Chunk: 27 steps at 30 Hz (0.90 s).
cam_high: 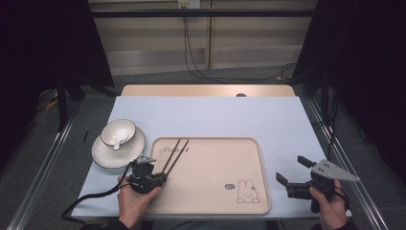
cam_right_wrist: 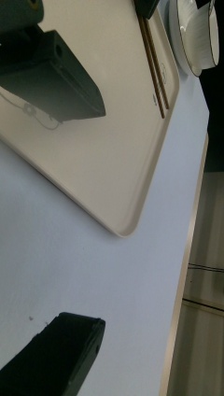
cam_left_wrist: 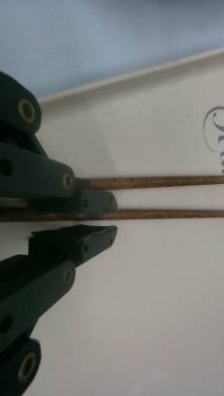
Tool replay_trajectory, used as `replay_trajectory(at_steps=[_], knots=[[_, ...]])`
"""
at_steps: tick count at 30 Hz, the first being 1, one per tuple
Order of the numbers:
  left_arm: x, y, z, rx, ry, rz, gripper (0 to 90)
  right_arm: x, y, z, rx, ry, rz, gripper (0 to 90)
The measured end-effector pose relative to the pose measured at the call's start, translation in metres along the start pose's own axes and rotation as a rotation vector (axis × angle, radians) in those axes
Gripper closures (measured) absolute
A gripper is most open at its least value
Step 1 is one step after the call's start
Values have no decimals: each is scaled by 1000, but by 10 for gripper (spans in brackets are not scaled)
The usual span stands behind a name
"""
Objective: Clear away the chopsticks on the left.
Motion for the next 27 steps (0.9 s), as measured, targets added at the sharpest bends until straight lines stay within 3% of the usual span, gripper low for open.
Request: replay_trajectory(at_steps=[4,9,10,14,17,19,21,24,26,27], knots=[[0,1,0,25,-16,5,754,0,0,0,0,0,0,7],[-3,5,2,40,-29,49,664,0,0,1,-4,-1,-3,9],[-6,9,2,54,-41,86,640,0,0,1,-5,-1,-4,8],[-13,15,1,113,-74,144,467,0,0,1,-2,-3,-2,9],[-19,20,1,157,-105,200,267,0,0,1,-4,-4,1,9],[-24,23,1,195,-143,232,226,0,0,1,-2,-3,2,9],[-30,26,0,225,-139,267,155,0,0,1,-3,-6,5,9],[-37,26,-5,245,-123,269,46,0,0,1,-4,-7,8,8],[-41,23,-8,312,-117,256,34,0,0,1,-5,-8,8,8],[-45,21,-9,318,-117,266,33,0,0,1,-5,-8,8,9]])
Point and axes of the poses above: each handheld gripper's, and its own axes: x roughly forward along the jaws, y roughly out of its top, z roughly to its right, the point moved 6 cm from there along x, roughly forward along the jaws, and after that the axes turned 13 degrees about x, right-handed, at the moved point
